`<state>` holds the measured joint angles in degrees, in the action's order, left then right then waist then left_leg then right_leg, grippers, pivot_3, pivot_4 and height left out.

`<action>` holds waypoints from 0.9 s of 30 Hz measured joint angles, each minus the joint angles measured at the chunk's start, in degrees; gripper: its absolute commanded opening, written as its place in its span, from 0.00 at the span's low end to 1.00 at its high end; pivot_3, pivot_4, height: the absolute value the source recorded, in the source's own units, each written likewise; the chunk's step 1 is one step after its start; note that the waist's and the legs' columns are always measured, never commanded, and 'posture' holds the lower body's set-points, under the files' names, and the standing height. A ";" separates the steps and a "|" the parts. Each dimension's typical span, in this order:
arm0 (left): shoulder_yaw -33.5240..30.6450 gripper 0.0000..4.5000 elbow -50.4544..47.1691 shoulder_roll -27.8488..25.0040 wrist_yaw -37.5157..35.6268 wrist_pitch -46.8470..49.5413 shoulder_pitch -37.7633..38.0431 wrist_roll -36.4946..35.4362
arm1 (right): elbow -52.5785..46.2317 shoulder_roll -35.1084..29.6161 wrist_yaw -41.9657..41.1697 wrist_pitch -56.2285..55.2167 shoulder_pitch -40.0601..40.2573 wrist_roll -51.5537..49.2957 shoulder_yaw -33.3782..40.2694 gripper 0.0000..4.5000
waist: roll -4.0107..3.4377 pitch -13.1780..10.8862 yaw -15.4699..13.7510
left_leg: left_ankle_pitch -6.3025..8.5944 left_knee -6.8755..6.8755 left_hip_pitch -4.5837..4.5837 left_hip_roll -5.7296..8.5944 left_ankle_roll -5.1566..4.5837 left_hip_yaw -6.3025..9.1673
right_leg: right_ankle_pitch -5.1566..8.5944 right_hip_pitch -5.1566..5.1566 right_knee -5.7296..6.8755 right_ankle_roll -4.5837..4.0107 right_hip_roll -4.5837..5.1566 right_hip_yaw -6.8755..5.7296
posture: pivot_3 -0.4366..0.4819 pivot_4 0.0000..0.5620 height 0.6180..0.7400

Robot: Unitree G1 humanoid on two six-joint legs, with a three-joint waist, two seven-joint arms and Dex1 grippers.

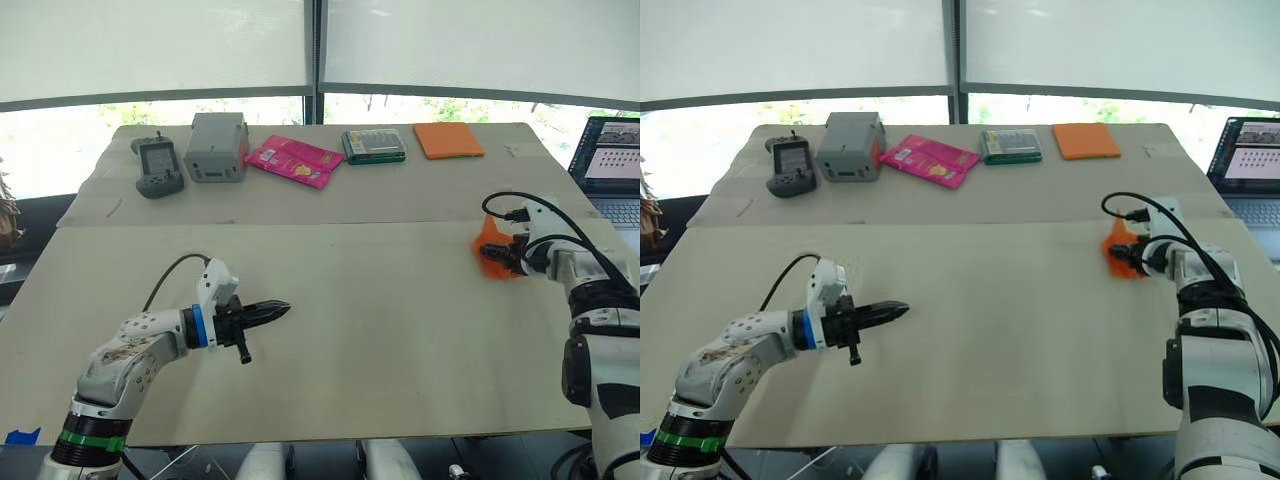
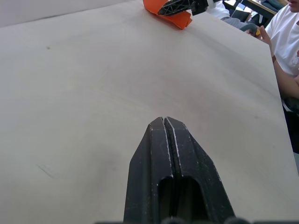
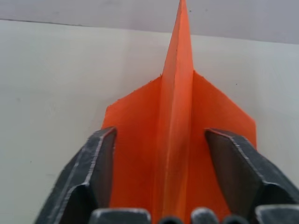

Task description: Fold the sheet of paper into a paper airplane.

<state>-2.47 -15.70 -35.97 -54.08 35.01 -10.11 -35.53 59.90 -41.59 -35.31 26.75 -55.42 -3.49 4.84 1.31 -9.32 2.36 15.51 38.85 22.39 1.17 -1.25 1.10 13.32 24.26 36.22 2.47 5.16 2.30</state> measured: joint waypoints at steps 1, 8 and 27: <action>0.00 0.00 0.22 0.00 -0.21 -0.08 -0.01 0.00 | -1.28 -0.18 -0.74 0.58 0.00 0.00 -0.02 0.99 | -0.01 0.00 0.02 | 0.00 0.00 0.00 0.00 0.00 -0.01 | 0.00 0.01 0.00 0.00 0.00 0.01 | 0.48 0.27 1.00; -1.82 0.00 1.07 1.03 -1.17 -1.38 -2.27 -1.74 | -26.83 -7.32 -10.17 11.83 1.07 -4.00 1.04 0.99 | -0.11 -0.05 -0.33 | 0.01 -0.01 0.03 -0.04 -0.01 0.06 | -0.01 0.03 0.01 0.02 -0.03 -0.06 | 0.48 0.27 1.00; -5.72 0.00 0.20 3.42 8.72 -13.24 12.54 9.11 | -84.80 7.04 -16.46 1.33 60.55 -20.92 4.94 0.99 | -0.02 0.03 -1.77 | 0.02 0.10 -0.18 -0.06 -0.05 0.03 | -0.08 -0.15 0.00 0.13 0.00 0.08 | 0.48 0.27 1.00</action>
<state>-8.19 -15.50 -32.55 -45.36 21.76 2.43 -26.42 -24.90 -34.55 -51.78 28.09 5.13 -24.42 9.78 1.29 -9.29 0.60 15.53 38.95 22.21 1.11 -1.30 1.13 13.24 24.11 36.22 2.60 5.15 2.37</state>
